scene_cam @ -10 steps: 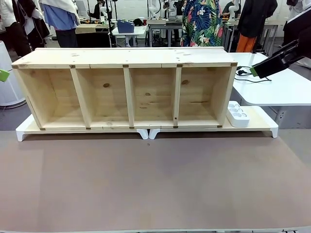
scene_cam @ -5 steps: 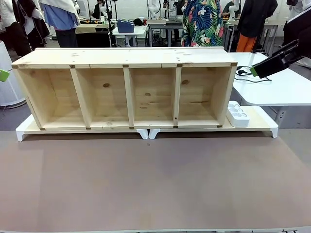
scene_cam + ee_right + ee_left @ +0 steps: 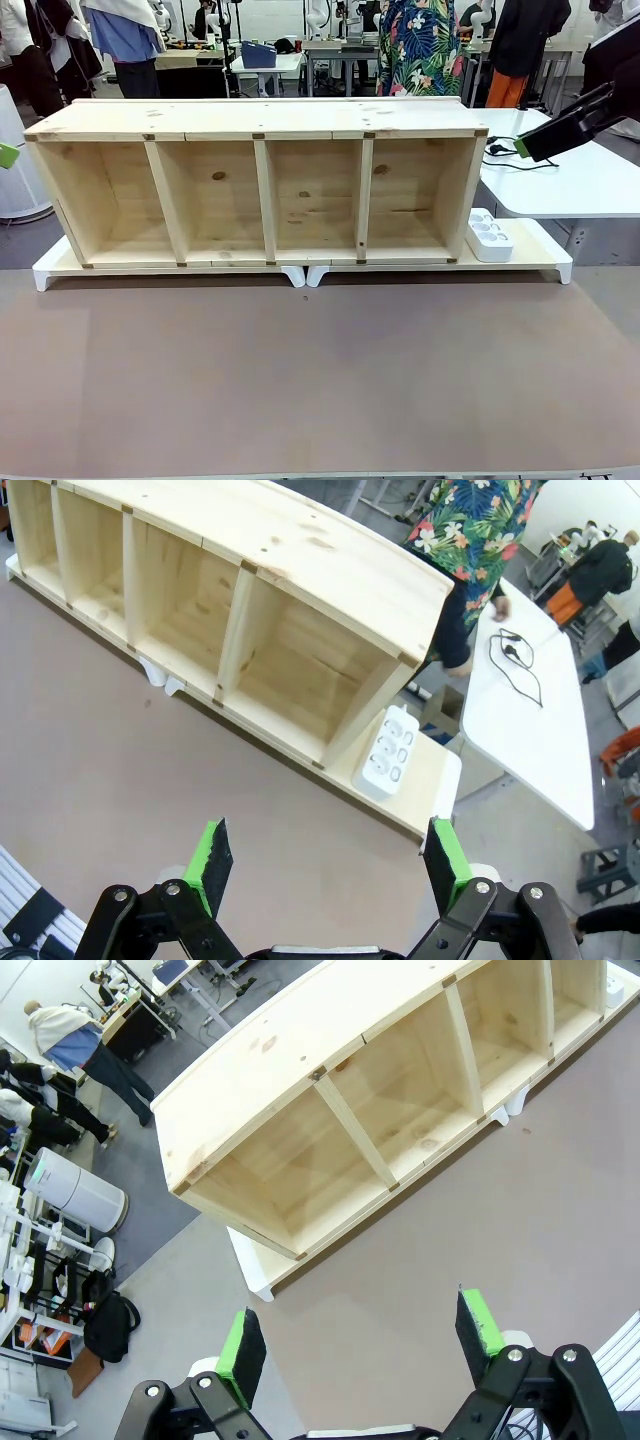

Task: Perform cable management.
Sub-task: When the cord part of the Power Cable appears at the lower middle area of the table and stops, grasp the cord part of the Power Cable.

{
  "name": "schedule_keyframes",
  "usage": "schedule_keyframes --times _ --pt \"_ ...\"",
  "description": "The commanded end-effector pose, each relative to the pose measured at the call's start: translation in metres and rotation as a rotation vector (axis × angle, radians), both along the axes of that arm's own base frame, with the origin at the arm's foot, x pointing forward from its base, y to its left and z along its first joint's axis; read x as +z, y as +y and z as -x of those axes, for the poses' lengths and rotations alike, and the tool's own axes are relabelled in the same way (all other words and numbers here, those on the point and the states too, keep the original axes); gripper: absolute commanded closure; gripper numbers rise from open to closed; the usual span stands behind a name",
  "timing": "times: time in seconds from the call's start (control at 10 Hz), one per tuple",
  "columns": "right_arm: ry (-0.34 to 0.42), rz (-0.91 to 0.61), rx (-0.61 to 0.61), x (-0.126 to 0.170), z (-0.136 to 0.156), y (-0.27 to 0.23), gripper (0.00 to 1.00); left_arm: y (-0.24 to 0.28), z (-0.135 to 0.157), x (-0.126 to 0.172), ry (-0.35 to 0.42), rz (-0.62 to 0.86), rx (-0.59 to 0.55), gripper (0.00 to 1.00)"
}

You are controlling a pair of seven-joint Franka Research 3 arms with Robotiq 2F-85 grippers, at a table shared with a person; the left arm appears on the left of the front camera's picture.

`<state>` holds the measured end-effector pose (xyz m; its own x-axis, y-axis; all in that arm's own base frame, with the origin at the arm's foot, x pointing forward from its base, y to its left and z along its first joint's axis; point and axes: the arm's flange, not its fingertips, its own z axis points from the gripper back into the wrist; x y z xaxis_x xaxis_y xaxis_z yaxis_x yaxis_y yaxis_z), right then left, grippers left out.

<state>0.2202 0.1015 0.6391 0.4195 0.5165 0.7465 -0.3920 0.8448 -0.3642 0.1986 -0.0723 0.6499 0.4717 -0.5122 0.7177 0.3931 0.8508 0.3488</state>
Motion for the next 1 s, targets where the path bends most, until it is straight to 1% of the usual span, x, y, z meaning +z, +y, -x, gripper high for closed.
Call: schedule_keyframes --times 0.0,0.9 --pt "0.0 0.0 -0.002 0.0002 -0.0002 -0.001 0.0 0.0007 -0.0005 0.0003 -0.001 0.002 0.0 0.0" --pt "0.0 0.0 -0.002 0.0002 -0.0002 -0.001 0.0 0.0007 -0.0005 0.0003 -0.001 0.002 0.0 0.0"
